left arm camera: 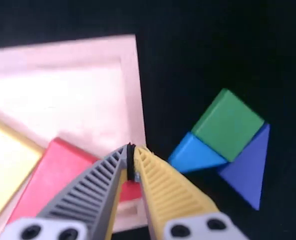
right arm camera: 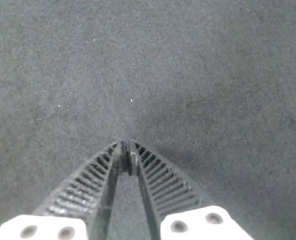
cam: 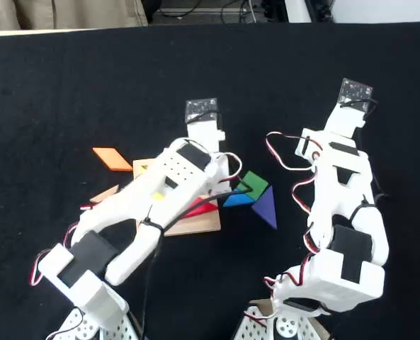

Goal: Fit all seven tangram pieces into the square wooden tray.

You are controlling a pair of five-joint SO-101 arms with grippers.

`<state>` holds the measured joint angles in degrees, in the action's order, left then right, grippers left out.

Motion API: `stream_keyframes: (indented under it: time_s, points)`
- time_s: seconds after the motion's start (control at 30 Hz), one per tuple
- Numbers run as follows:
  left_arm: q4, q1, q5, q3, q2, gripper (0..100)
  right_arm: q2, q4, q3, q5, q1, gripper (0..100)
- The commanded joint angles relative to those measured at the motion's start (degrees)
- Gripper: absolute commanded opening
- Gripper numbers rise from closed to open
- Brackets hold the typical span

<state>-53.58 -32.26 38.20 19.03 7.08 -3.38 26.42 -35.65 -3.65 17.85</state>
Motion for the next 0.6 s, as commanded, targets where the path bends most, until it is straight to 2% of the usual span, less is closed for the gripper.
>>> stream_keyframes:
  time_s: [0.0, 0.17, 0.43, 0.57]
  points:
    - [3.2, -0.1, -0.2, 0.7, 2.6, 3, 0.3, -0.8, 4.0, -0.4, -1.5, 1.3]
    - [-2.8, -1.4, -0.3, 0.5, 4.1, 3, 0.3, -0.8, 4.0, -0.4, -1.5, 1.4]
    - [-21.2, -1.8, -0.4, -10.3, 4.1, 3, 0.3, -0.8, 4.0, -0.4, -1.5, 1.4]
    - [-23.1, -1.5, -0.4, -14.7, 4.1, 3, 0.3, -0.8, 4.0, -0.4, -1.5, 1.4]
